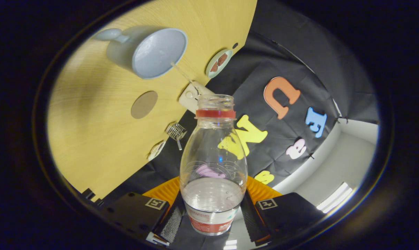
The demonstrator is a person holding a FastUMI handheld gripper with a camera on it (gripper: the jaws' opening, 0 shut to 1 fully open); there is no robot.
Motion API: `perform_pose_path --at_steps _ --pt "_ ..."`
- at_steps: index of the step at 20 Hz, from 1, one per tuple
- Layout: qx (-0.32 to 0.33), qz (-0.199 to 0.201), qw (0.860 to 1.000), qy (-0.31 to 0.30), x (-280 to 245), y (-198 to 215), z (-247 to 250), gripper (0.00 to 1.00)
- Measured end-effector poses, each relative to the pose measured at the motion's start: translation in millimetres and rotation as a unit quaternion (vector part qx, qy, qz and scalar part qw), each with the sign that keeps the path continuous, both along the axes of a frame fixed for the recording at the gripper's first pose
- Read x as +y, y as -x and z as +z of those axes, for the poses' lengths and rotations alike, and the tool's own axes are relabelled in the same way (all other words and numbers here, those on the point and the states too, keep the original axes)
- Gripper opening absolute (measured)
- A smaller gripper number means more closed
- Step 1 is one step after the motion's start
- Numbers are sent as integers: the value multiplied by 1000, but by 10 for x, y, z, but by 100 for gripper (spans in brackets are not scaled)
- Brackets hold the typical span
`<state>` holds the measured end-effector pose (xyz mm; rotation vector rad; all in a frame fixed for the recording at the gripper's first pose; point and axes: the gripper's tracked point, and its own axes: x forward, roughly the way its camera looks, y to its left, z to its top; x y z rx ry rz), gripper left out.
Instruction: Take the bottle from table, then pour the juice into the cup, finally place the bottle on the coaster
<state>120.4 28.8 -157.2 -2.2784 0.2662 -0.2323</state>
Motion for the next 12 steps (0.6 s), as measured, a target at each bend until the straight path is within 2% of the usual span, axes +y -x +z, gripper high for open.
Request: perform_pose_path --at_steps 7,10,12 --pt "7 15 999 29 80 27 0 80" --pt "8 21 998 59 118 31 36 80" --pt "5 28 998 53 112 -14 33 80"
